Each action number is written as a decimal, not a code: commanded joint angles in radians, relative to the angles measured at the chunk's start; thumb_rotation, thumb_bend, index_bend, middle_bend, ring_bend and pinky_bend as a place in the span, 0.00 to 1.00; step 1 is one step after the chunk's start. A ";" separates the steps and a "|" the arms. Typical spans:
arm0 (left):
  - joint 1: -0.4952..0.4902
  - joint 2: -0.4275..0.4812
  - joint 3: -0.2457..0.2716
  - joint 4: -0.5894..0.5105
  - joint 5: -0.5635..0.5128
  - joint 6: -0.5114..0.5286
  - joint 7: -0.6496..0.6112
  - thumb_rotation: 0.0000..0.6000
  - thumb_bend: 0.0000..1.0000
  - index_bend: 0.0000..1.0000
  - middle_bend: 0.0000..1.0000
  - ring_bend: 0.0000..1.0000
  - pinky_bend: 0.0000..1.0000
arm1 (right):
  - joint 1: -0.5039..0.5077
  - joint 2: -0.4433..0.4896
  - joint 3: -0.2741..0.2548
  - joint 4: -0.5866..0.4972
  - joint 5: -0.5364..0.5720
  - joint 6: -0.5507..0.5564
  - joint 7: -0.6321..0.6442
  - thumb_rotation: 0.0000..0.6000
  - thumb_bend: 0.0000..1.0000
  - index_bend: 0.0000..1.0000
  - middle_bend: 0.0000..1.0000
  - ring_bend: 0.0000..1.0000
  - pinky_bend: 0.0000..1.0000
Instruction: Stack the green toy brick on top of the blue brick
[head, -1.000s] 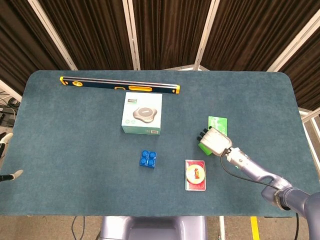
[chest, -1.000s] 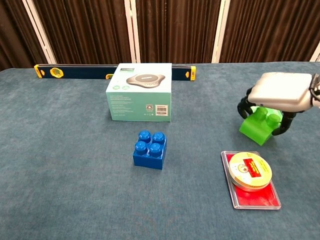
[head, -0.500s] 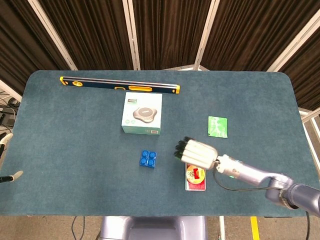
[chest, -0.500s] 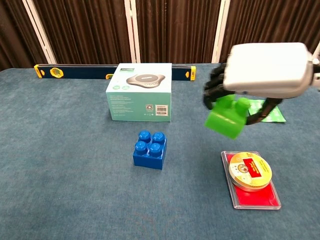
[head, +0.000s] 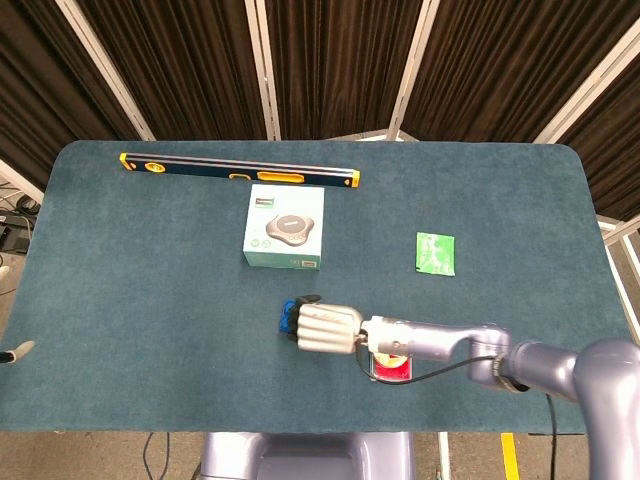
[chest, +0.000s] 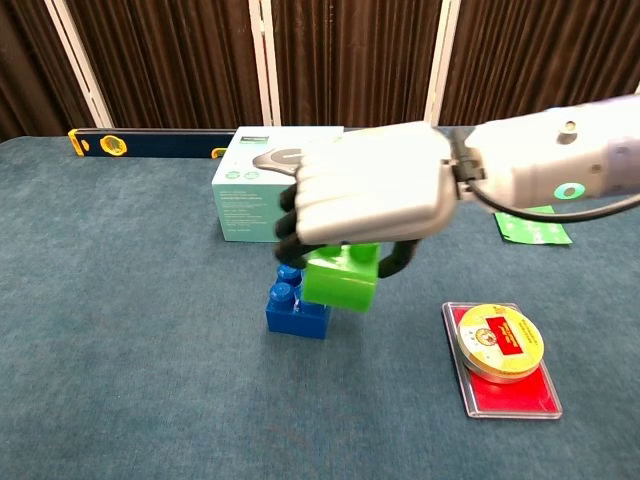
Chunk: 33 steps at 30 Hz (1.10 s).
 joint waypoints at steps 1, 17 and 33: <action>0.000 0.000 -0.003 0.010 -0.012 -0.011 -0.012 1.00 0.00 0.00 0.00 0.00 0.00 | 0.036 -0.026 0.016 0.020 -0.001 -0.020 0.007 1.00 0.24 0.41 0.54 0.41 0.56; 0.001 0.001 -0.007 0.040 -0.030 -0.040 -0.058 1.00 0.00 0.00 0.00 0.00 0.00 | 0.114 -0.090 0.030 0.095 0.052 -0.085 0.011 1.00 0.27 0.43 0.55 0.42 0.59; 0.003 0.000 -0.010 0.038 -0.029 -0.036 -0.055 1.00 0.00 0.00 0.00 0.00 0.00 | 0.137 -0.126 0.001 0.123 0.092 -0.091 0.025 1.00 0.27 0.43 0.55 0.42 0.59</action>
